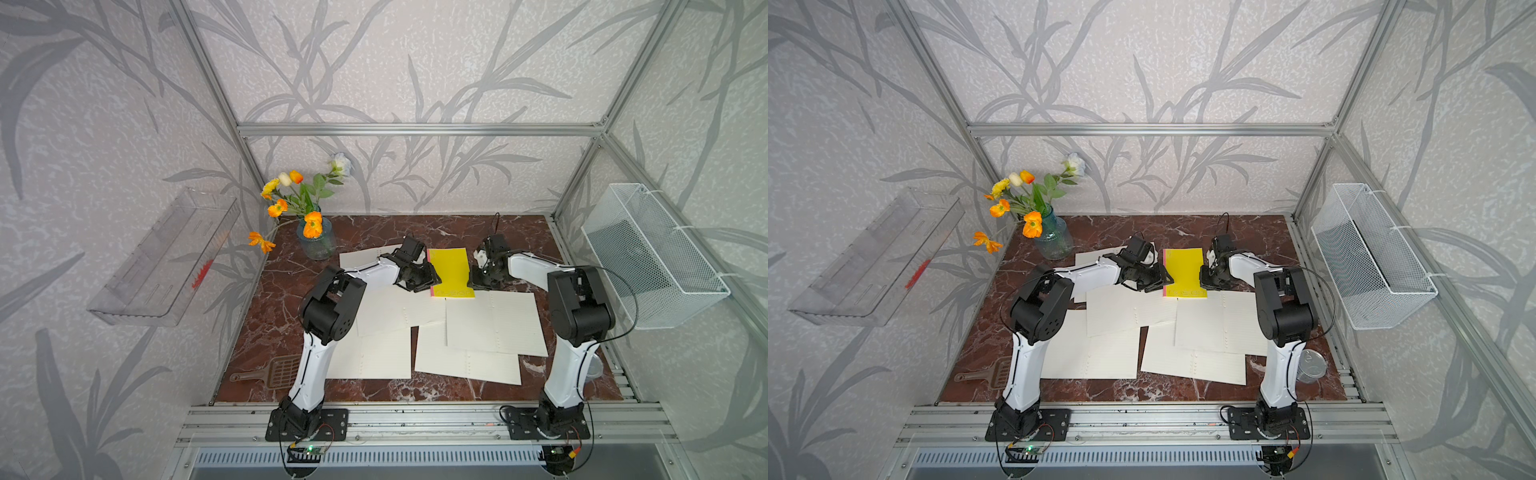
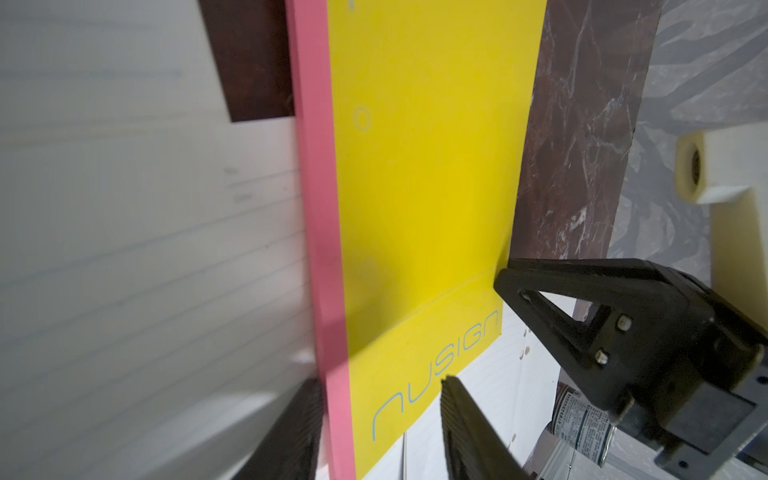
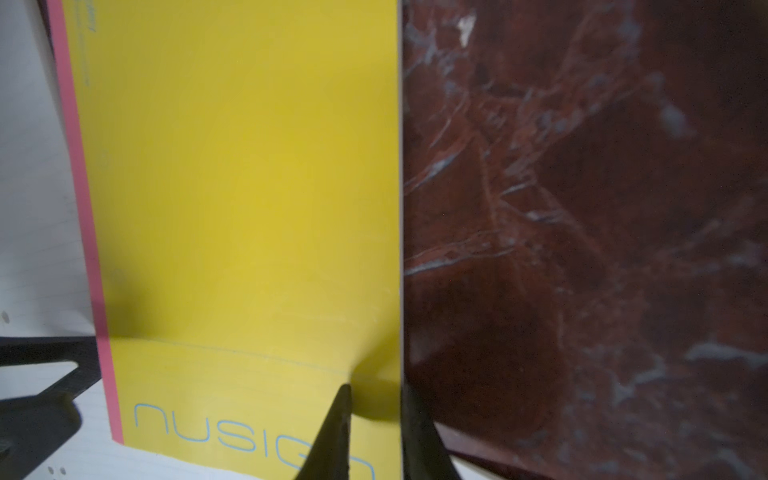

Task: Close the notebook
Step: Pick up the notebook from the center of the board.

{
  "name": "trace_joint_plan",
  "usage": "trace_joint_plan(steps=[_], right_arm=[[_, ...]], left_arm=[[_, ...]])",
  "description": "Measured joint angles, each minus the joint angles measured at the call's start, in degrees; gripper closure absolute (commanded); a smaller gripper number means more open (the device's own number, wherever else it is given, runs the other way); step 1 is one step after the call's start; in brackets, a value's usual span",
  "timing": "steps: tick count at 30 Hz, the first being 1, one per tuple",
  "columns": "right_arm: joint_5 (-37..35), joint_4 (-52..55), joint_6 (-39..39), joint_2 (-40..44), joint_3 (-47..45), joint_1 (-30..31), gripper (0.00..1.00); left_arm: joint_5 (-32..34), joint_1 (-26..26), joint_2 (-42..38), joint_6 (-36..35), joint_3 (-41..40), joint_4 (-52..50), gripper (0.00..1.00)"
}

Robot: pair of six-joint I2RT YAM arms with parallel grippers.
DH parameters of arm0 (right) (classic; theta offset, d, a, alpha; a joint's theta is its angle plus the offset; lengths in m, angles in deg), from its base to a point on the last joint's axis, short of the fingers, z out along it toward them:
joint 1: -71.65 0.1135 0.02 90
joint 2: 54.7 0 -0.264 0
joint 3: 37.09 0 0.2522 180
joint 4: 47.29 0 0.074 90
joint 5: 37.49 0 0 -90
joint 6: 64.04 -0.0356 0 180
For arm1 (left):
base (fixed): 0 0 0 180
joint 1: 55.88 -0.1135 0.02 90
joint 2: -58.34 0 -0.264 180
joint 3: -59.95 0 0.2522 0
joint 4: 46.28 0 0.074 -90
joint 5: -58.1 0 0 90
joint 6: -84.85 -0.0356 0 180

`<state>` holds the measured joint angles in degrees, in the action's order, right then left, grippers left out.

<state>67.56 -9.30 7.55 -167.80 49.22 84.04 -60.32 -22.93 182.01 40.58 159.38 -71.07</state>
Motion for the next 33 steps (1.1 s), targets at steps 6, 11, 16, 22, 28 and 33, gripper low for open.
trace_joint_plan(steps=[6,11,16,22,28,33], right_arm=[[-0.1,-0.4,-0.2,0.0,0.0,0.3,0.77],[0.2,-0.8,-0.3,0.0,0.0,1.7,0.77],[0.7,-0.9,-0.3,0.0,-0.1,2.3,0.77],[0.7,-0.8,-0.4,0.0,-0.1,2.3,0.77],[0.7,-0.8,-0.6,0.0,-0.1,2.3,0.76],[0.5,-0.3,-0.8,0.5,-0.1,2.5,0.74]], left_arm=[[0.5,0.1,-0.1,0.6,-1.1,3.4,0.55],[0.4,0.8,-0.1,0.9,-1.8,5.2,0.58],[0.3,1.3,-0.2,0.7,-1.8,5.5,0.65],[0.5,1.5,-0.5,0.3,-1.9,5.0,0.76],[0.7,1.6,-1.6,0.0,-2.1,5.0,0.86],[0.5,1.7,-1.9,-0.5,-2.1,5.2,1.00]])
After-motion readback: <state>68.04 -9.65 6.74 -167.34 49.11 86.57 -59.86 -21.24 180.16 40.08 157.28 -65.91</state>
